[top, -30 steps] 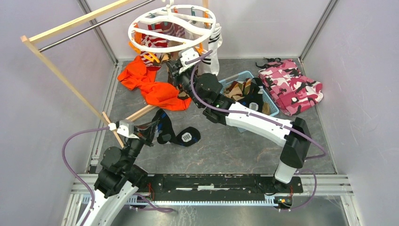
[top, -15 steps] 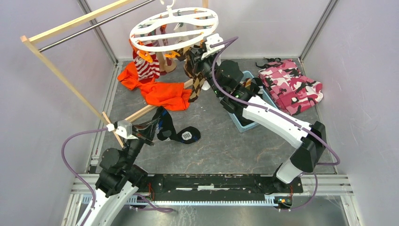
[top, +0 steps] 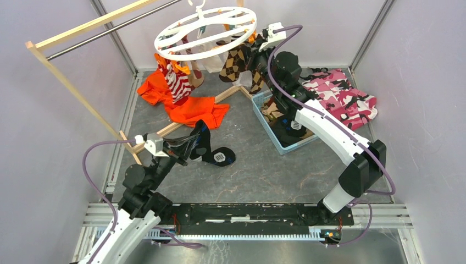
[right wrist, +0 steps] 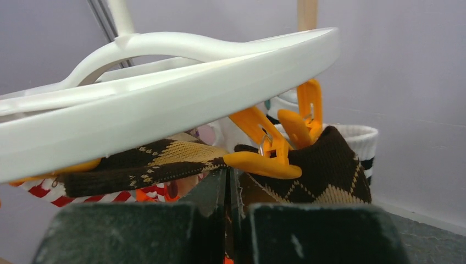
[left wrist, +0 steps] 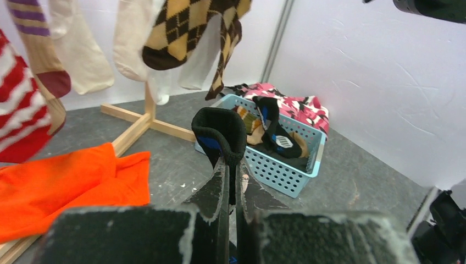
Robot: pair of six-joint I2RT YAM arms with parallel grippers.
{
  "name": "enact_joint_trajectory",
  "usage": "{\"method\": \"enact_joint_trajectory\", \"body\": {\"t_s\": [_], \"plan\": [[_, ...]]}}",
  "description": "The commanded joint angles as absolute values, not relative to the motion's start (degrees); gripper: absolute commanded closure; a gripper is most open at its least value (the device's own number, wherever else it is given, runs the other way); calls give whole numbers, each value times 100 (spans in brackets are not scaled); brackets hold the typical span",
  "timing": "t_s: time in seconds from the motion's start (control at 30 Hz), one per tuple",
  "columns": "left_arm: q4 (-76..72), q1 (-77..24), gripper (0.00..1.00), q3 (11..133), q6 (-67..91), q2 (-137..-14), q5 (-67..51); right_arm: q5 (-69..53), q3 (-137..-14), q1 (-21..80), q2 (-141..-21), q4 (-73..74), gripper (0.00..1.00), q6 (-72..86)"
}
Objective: Clip the socks to the hanger
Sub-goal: Rotate the hanger at the clothesline.
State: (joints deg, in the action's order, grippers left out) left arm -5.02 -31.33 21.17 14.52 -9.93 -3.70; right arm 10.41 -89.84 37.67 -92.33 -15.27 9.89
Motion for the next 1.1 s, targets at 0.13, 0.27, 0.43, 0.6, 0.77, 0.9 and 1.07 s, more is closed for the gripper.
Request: {"method": "enact_joint_trajectory", "body": {"t_s": [0.13,0.27,0.43,0.6,0.77,0.9,1.07], "plan": [[-1746,-3146,98,2334,1702,-1851,-970,459,-9289,3257,-9391,-1710,97,1381],[-1988,-3147,98,2402,1699,-2120,-1041,367,-9298,3075,-9432,-1780,97,1428],[-2283,-3149,98,2456,1744,-2444,-1172,245,-9414,2802,-9556,-1746,97,1568],[-2556,-3146,98,2531,1784,-2797,-1318,52,-9660,2568,-9835,-1636,97,1815],[-2693,-3146,98,2634,1811,-3057,-1427,-237,-9827,2459,-10081,-1613,96,2047],[-2828,-3147,98,2660,1869,-3188,-1462,-340,-10009,2365,-10288,-1609,96,2246],[-2946,-3146,98,2689,1903,-3329,-1485,-489,-10093,2325,-10369,-1738,94,2315]]}}
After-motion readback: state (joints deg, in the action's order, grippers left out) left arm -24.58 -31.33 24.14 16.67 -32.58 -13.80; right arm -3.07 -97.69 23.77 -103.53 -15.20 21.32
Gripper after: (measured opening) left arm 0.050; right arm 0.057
